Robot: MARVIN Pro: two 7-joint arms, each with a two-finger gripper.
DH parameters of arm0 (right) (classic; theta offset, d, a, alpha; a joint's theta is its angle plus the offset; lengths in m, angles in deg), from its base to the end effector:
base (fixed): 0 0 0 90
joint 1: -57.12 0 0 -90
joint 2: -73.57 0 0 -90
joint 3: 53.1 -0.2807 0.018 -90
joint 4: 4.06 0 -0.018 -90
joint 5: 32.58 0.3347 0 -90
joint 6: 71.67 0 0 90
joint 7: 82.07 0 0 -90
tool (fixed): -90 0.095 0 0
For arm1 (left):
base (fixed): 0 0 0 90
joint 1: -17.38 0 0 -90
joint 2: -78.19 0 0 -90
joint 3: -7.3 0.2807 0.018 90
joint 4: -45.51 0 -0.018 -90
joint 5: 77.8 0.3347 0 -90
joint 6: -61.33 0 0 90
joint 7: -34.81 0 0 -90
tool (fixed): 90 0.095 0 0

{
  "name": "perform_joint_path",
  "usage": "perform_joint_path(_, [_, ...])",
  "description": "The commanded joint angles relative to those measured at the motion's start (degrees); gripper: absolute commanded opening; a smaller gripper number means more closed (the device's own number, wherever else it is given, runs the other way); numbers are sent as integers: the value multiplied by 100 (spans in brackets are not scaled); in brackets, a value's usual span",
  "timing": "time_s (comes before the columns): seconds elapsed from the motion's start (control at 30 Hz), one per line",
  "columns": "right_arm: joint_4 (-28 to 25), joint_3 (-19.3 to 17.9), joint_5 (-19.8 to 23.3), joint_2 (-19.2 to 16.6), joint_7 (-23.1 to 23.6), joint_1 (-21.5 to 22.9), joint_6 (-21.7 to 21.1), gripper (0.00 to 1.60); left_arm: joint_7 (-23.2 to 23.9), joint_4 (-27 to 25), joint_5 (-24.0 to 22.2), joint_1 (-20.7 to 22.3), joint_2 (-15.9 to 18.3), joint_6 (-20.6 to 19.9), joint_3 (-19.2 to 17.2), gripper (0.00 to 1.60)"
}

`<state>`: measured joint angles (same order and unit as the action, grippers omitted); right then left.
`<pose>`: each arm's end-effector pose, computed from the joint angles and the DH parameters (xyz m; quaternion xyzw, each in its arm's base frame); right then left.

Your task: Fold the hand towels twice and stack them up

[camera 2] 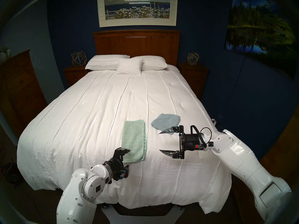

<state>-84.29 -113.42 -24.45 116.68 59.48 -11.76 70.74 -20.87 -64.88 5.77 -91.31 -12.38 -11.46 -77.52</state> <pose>0.4264 -0.0511 -0.2557 -0.2875 -0.7261 -0.6096 0.1359 0.3347 -0.0694 -0.3261 -0.5092 0.6989 -0.4466 0.2297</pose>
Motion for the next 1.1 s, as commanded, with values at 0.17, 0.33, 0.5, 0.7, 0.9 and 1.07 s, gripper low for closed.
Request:
perform_joint_path(0.17, [-487,-81,-41,-253,170,78,-440,160,-1080,130,660,-29,102,-674,193,160])
perform_joint_path(0.33, [-626,-122,-43,-368,255,65,-689,160,-1502,274,945,-152,203,-1039,368,160])
perform_joint_path(0.5, [-748,-176,-36,-506,333,41,-964,160,-1947,464,1176,-295,347,-1437,601,160])
perform_joint_path(0.7, [-916,-210,-21,-609,408,-4,-1304,160,-2549,552,1399,-369,521,-1999,861,160])
perform_joint_path(0.9, [-1136,-202,10,-703,436,-116,-1698,160,-3081,620,1646,-348,643,-2616,1054,160])
perform_joint_path(1.07, [-1364,-248,50,-823,384,-228,-2074,160,-3529,640,1727,-592,881,-3104,1268,160])
